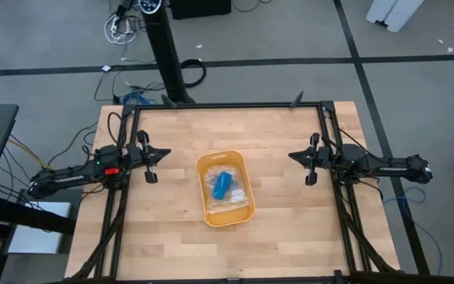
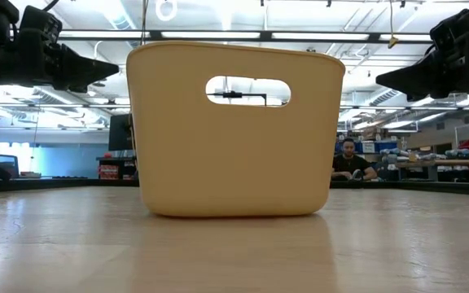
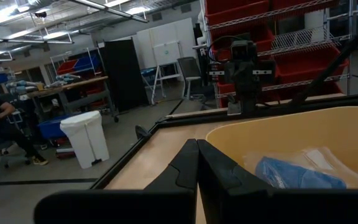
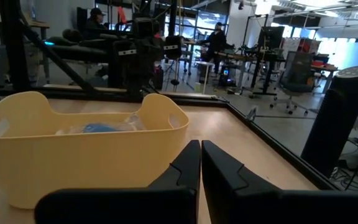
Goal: Roll bandage
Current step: Return to Home Position
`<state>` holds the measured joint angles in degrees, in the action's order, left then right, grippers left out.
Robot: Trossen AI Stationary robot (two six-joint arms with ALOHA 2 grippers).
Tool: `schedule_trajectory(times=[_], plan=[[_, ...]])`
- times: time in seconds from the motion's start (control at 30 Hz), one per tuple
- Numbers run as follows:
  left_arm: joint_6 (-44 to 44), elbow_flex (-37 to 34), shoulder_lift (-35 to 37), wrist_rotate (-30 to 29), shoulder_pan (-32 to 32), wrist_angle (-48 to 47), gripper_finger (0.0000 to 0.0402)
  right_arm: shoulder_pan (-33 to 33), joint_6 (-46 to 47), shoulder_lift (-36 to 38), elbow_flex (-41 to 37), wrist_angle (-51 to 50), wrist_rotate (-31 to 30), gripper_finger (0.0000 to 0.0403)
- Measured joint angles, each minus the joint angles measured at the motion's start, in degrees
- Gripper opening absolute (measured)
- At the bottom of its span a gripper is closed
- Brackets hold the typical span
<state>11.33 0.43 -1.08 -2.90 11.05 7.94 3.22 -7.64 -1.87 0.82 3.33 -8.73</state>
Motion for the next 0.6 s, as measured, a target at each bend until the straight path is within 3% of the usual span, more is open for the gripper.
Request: schedule_trajectory(times=[0.6], plan=[[-0.02, 0.00, 0.00, 0.00, 0.00, 0.00, 0.0012, 0.00, 0.00, 0.00, 0.00, 0.00, -0.02, 0.0015]])
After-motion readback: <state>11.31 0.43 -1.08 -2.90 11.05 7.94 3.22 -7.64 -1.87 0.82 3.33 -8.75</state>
